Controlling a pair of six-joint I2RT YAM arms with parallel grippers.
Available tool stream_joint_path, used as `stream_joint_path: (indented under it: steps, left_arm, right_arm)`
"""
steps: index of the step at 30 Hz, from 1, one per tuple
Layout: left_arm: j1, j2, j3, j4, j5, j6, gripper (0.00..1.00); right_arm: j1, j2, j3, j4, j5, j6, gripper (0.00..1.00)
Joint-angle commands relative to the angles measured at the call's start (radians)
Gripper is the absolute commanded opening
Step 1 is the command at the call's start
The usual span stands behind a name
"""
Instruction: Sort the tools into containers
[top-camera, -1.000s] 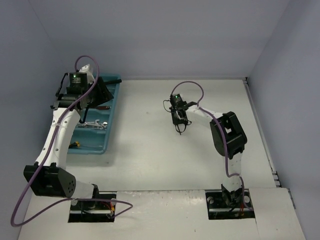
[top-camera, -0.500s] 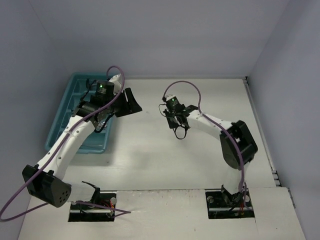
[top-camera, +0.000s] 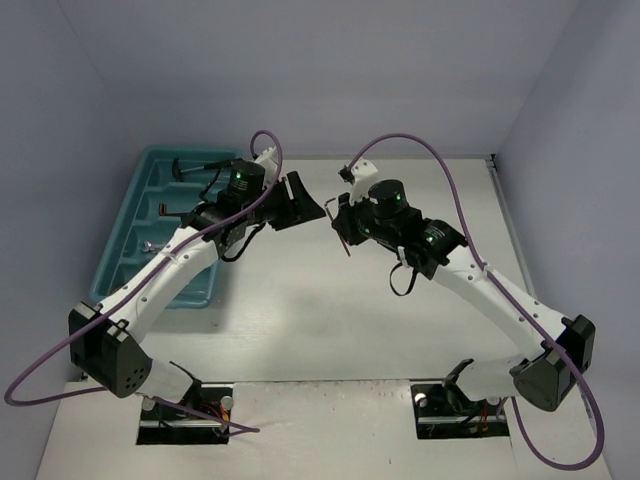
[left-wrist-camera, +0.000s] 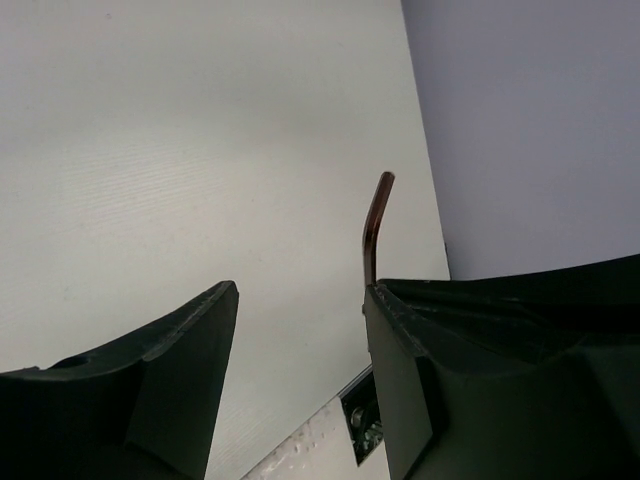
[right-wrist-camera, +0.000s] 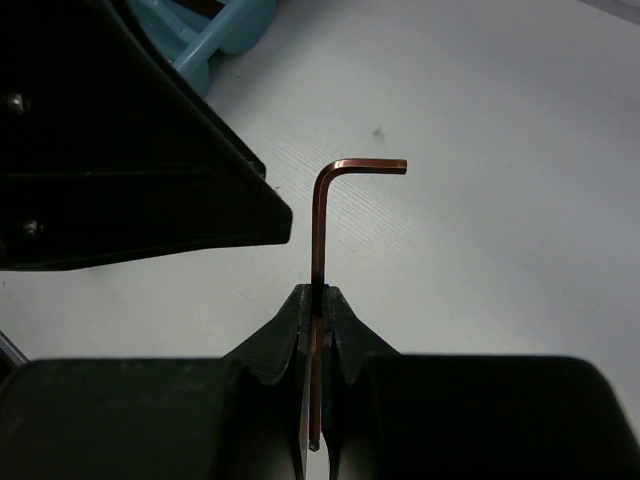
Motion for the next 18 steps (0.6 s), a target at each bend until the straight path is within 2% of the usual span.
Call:
stream_joint_path:
  steps: [1,7,12,16,18]
  left_arm:
    - [-0.030,-0.017,0.037,0.206,-0.009,-0.060,0.51]
    - [-0.053,-0.018,-0.022,0.323,-0.022,-0.106,0.49]
    - [-0.065,0.002,-0.032,0.361,-0.025,-0.119,0.42]
    - [-0.072,0.016,-0.034,0.362,-0.030,-0.120,0.31]
    - [-0.073,0.019,-0.034,0.366,-0.030,-0.124,0.22]
  right_arm:
    - [0.008,-0.044,-0.006,0.046,-0.049,-0.012,0.00]
    - [0.008,-0.061,-0.014,0.055,-0.059,-0.011,0.00]
    - [0.008,-0.065,-0.014,0.062,-0.058,-0.008,0.00]
    - [0.008,-0.063,-0.015,0.066,-0.056,-0.007,0.00]
    - [0.007,-0.062,-0.015,0.067,-0.056,-0.008,0.00]
